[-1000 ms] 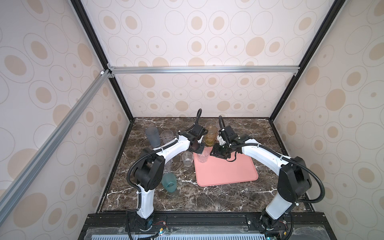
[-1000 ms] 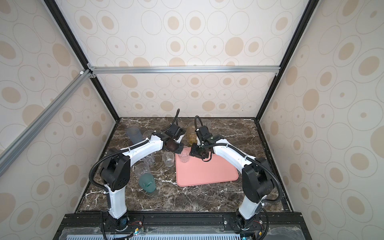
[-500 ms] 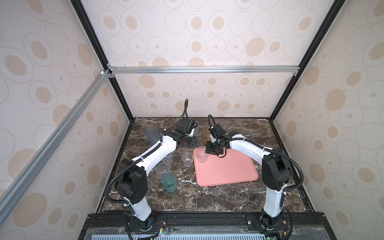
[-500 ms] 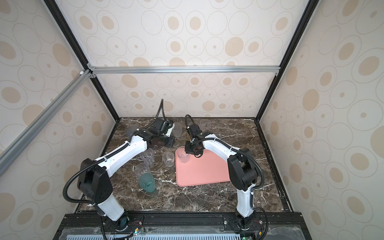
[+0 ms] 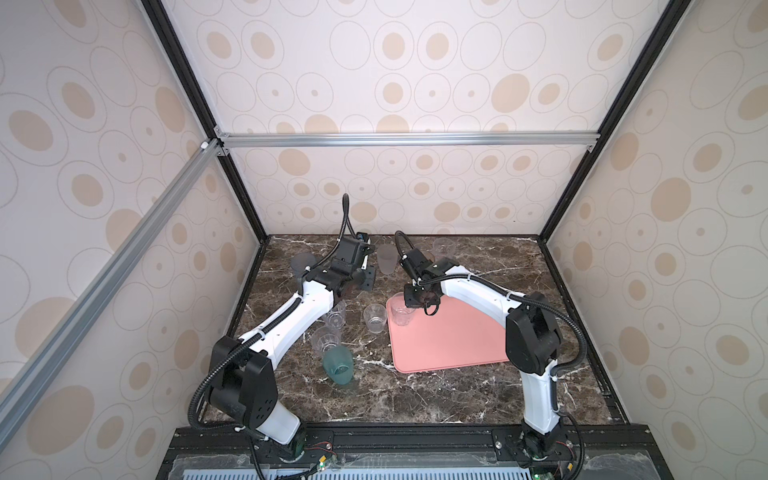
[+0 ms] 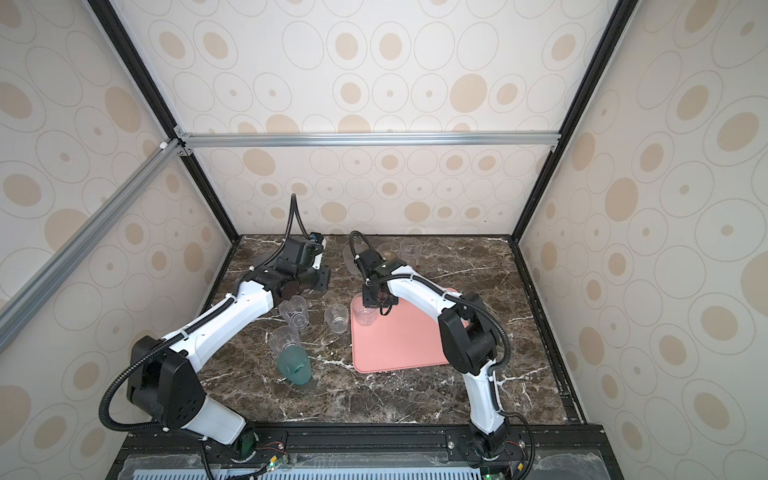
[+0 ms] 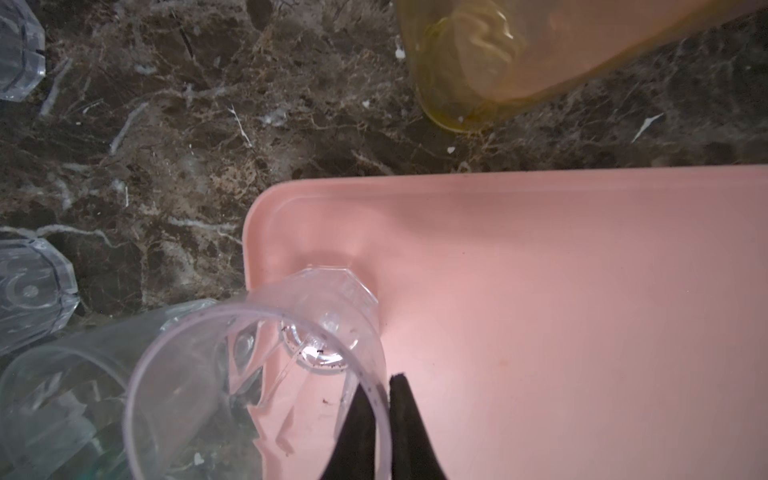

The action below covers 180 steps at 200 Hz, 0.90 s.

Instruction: Place the glasses into the tray

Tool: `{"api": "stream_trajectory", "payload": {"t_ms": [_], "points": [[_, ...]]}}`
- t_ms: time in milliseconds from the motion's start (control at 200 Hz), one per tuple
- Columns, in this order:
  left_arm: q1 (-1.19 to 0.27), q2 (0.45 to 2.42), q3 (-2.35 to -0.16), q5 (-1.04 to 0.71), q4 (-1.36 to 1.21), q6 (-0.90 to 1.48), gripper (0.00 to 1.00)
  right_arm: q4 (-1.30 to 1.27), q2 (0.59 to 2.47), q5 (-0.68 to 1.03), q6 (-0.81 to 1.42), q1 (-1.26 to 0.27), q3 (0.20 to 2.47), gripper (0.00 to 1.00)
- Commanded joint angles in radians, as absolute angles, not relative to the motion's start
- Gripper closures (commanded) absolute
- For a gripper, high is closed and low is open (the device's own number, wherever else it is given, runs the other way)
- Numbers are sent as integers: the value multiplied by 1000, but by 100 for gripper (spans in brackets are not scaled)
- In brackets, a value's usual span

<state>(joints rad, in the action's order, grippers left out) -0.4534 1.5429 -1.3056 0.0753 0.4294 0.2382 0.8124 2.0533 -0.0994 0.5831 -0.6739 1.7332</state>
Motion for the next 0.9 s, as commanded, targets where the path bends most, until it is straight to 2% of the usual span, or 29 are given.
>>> {"api": "stream_trajectory", "payload": {"t_ms": [0,570,665,745,830,895], "points": [[-452,1540,-1302,100,415,216,62,866,2083,-155,563,-676,1778,90],[-446,1534,-1290,113,405,221,62,855,2180,-175,547,-676,1879,90],[-442,1534,-1300,133,421,215,61,883,2186,-158,544,-675,1909,82],[-430,1527,-1318,164,451,205,60,905,2167,-125,533,-675,1932,71],[-402,1514,-1331,191,476,197,49,914,2118,-80,518,-678,1949,62],[-376,1503,-1336,192,494,195,47,914,2072,-62,513,-679,1948,59]]}}
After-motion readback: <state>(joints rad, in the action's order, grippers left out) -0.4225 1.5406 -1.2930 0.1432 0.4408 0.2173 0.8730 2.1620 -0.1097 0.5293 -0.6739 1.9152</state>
